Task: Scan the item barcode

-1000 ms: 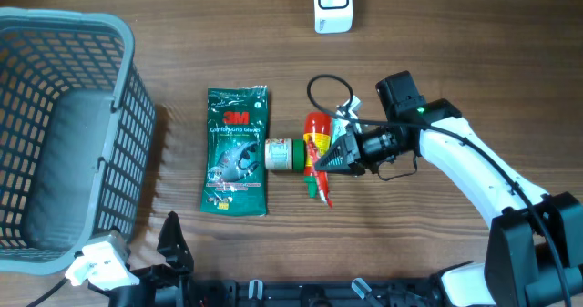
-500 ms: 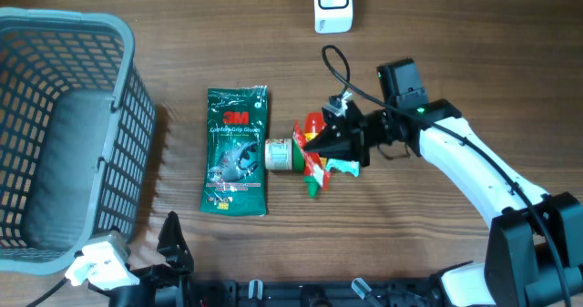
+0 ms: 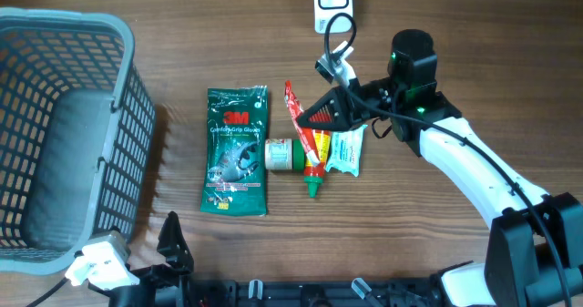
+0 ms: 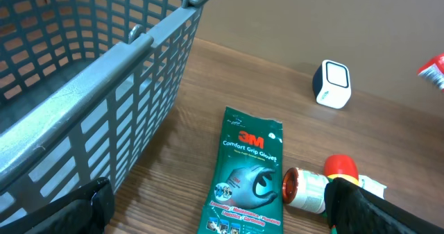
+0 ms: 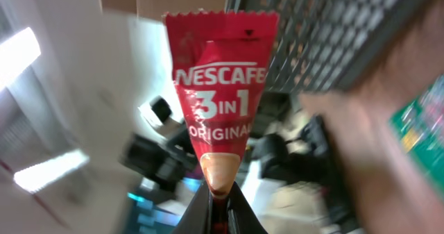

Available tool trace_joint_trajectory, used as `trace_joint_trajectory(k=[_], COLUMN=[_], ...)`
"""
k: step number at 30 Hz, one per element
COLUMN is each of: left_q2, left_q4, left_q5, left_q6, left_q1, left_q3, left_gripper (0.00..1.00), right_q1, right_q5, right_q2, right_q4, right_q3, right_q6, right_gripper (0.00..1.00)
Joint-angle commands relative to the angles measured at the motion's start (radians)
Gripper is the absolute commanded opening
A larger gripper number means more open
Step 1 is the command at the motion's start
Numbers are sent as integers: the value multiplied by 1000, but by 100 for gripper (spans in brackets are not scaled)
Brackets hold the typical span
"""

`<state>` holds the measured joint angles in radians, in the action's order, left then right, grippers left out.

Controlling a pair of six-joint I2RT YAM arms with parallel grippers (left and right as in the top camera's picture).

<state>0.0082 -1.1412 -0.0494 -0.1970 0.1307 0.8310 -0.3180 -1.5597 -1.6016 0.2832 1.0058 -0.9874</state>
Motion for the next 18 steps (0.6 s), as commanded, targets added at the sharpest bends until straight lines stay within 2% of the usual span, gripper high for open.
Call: trace_joint_trajectory(k=[1,4,9,10,12,15,18], left_q2=[-3,-3,-3,-3,-3,-3,-3], left_q4=[3,3,3,3,3,3,3], left_q5=[3,3,3,3,3,3,3], left_q6=[-6,-6,-6,-6,-6,-6,-6], left_q1=[-4,-4,-4,-4,-4,-4,-4], left_q3=[1,1,1,1,1,1,1], left_gripper=[100,100,100,100,100,100,100], right_q1=[-5,-1,0,0,0,-3,-5], right_q5=[-31,150,707,768,1025,1339,1423], right_q2=[8,-12,-19,-18,-10,-9,-38], right_q4=[-15,-60,-545,-596,-716,-790,-803], right_q3=[-10,-70,-71,-61,-19,6,0], right_q6=[512,573,880,917,984,1007,1032], right_gripper=[4,5,5,5,5,4,5])
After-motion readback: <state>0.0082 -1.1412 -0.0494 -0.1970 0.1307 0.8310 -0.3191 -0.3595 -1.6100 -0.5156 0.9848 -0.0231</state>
